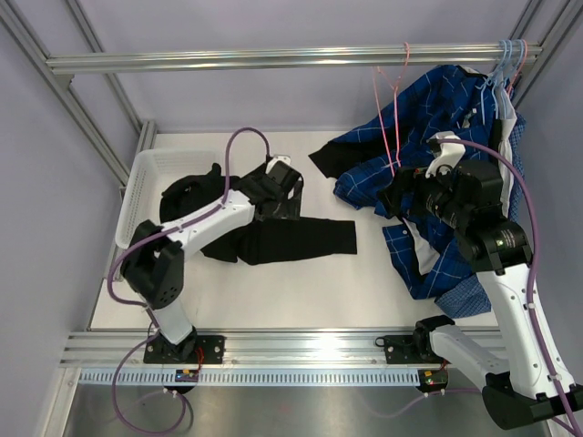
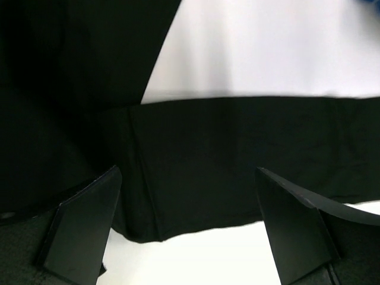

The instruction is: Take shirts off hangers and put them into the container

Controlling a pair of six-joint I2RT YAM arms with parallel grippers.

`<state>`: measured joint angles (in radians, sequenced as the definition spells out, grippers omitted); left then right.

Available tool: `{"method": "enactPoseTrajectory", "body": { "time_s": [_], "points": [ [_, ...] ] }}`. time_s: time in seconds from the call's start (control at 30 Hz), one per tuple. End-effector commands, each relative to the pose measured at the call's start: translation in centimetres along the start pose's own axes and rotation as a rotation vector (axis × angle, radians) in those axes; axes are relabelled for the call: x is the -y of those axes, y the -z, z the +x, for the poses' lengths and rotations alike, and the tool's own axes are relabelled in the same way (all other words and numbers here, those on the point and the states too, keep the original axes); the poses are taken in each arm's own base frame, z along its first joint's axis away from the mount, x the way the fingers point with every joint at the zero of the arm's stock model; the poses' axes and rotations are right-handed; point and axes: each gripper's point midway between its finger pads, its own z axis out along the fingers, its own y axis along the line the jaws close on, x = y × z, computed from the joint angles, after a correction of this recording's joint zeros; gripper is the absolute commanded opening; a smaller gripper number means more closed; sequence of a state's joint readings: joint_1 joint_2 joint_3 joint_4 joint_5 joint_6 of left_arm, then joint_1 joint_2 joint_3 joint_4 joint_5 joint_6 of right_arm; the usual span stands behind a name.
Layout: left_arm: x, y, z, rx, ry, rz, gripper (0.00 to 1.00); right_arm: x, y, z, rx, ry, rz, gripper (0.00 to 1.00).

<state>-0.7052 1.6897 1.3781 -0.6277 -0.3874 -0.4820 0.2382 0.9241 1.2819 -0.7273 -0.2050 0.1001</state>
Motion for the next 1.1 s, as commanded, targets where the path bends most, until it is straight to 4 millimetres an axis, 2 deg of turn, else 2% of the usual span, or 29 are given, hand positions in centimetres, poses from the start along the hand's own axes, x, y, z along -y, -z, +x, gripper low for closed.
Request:
{"method": "enactPoseTrajectory", "body": {
  "time_s": [0.0,0.13,0.17,0.27,0.3,0.53,0.6,0.63,0.67,0.77,0.8,0.87,0.93,1.0,1.03,1.07],
  "points": [
    [1.0,-2.3,0.5,0.001,0.038,0.012,0.99,-0.6,0.2,-0.1,0.013,-0.015,-0.032,0.99],
    [0.7,-5.4,3.7,-0.086,0.018,-0.02,0.99,-0.8,-0.2,0.9,-0.01,-0.032,-0.048,1.0],
    [0.4,-6.3,5.1,-0.119,0.006,-0.035,0.99,-0.8,-0.2,1.0,-0.014,-0.035,-0.051,1.0],
    [0.2,-7.5,6.9,-0.156,0.015,-0.033,0.99,-0.8,-0.3,1.5,-0.024,-0.037,-0.055,0.99],
    [-0.1,-8.0,8.2,-0.193,0.013,-0.033,0.99,-0.8,-0.3,1.6,-0.025,-0.039,-0.056,1.0],
    [-1.0,-9.9,11.4,-0.269,0.029,-0.045,0.99,-1.1,-0.8,2.7,-0.061,-0.045,-0.081,1.0],
    [-1.1,-10.2,12.0,-0.285,0.028,-0.048,0.91,-1.0,-0.8,2.7,-0.062,-0.042,-0.081,1.0],
    [-1.2,-10.4,12.5,-0.297,0.03,-0.054,0.83,-1.1,-0.8,2.7,-0.059,-0.041,-0.083,0.99],
    [-1.4,-10.5,12.8,-0.303,0.035,-0.06,0.65,-1.0,-0.8,2.6,-0.058,-0.037,-0.08,0.99],
    [-2.1,-10.5,13.2,-0.31,0.045,-0.079,0.34,-1.0,-0.7,2.5,-0.054,-0.031,-0.077,0.99],
    [-2.6,-10.5,13.0,-0.304,0.05,-0.093,0.15,-0.9,-0.7,2.5,-0.055,-0.028,-0.075,0.99],
    [-3.3,-9.9,12.2,-0.282,0.058,-0.11,0.0,-0.9,-0.7,2.6,-0.058,-0.026,-0.075,1.0],
    [-4.5,-9.3,11.1,-0.259,0.057,-0.14,0.0,-0.9,-0.8,2.5,-0.059,-0.026,-0.076,1.0],
    [-5.6,-7.6,8.2,-0.192,0.075,-0.163,0.0,-1.0,-0.8,2.4,-0.06,-0.023,-0.079,1.0],
    [-6.6,-6.4,7.5,-0.184,0.057,-0.186,0.0,-1.0,-0.7,2.3,-0.063,-0.023,-0.08,0.99],
    [-7.8,-5.3,5.9,-0.138,0.055,-0.226,0.0,-1.1,-0.7,2.1,-0.06,-0.017,-0.081,1.0]
  ]
}}
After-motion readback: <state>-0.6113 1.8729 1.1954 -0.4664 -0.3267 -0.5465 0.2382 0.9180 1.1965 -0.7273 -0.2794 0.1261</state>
